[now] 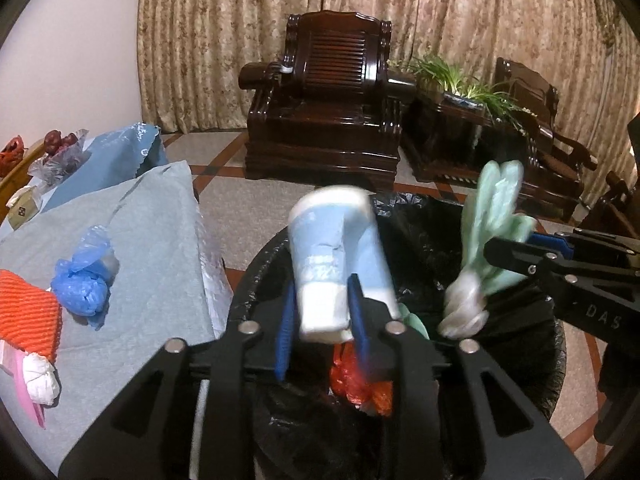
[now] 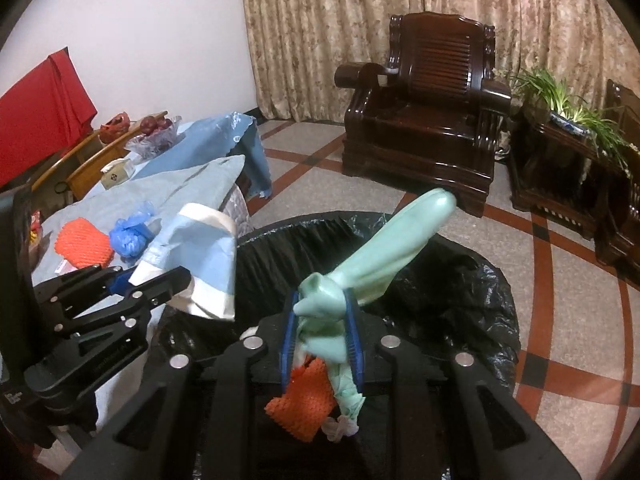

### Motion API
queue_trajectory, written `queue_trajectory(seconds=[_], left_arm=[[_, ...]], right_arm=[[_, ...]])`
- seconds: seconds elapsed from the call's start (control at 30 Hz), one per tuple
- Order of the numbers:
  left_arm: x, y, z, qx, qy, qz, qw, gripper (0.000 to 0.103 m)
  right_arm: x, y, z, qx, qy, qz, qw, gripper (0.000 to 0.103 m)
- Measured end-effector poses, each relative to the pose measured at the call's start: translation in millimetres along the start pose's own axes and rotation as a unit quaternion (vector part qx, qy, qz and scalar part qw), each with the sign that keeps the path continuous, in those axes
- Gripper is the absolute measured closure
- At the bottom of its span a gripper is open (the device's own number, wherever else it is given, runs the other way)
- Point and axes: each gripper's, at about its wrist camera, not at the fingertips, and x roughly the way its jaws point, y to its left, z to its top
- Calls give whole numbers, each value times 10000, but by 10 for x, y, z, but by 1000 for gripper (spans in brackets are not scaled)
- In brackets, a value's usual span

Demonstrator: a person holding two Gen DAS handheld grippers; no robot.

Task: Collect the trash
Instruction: 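Release the paper cup and green glove into the bin with both tools, then move both open tools back over the table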

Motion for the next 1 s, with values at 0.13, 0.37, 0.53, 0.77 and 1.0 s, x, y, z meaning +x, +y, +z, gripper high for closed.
queue_trajectory(seconds=[0.13, 0.37, 0.53, 0.77, 1.0], left_arm=[[-6, 28, -9, -73, -5, -59, 10000, 51], [-190, 172, -52, -201, -153, 87, 9996, 24], [-471, 377, -100, -330, -367, 345, 9982, 14], [-890, 810, -261, -604, -525, 815, 9935, 12], [-1260, 1442, -559, -1022, -536, 1454, 9826, 12]], right_arm=[[-19, -65, -21, 100, 9, -81, 9999, 62], [-145, -86, -57, 226, -187, -196, 9994, 25], [-239, 55, -43, 259, -390, -82, 9989, 8], [-272, 554, 27, -27, -643, 250, 9976, 6], [-142, 1174, 74, -328, -688, 701, 9946, 6]])
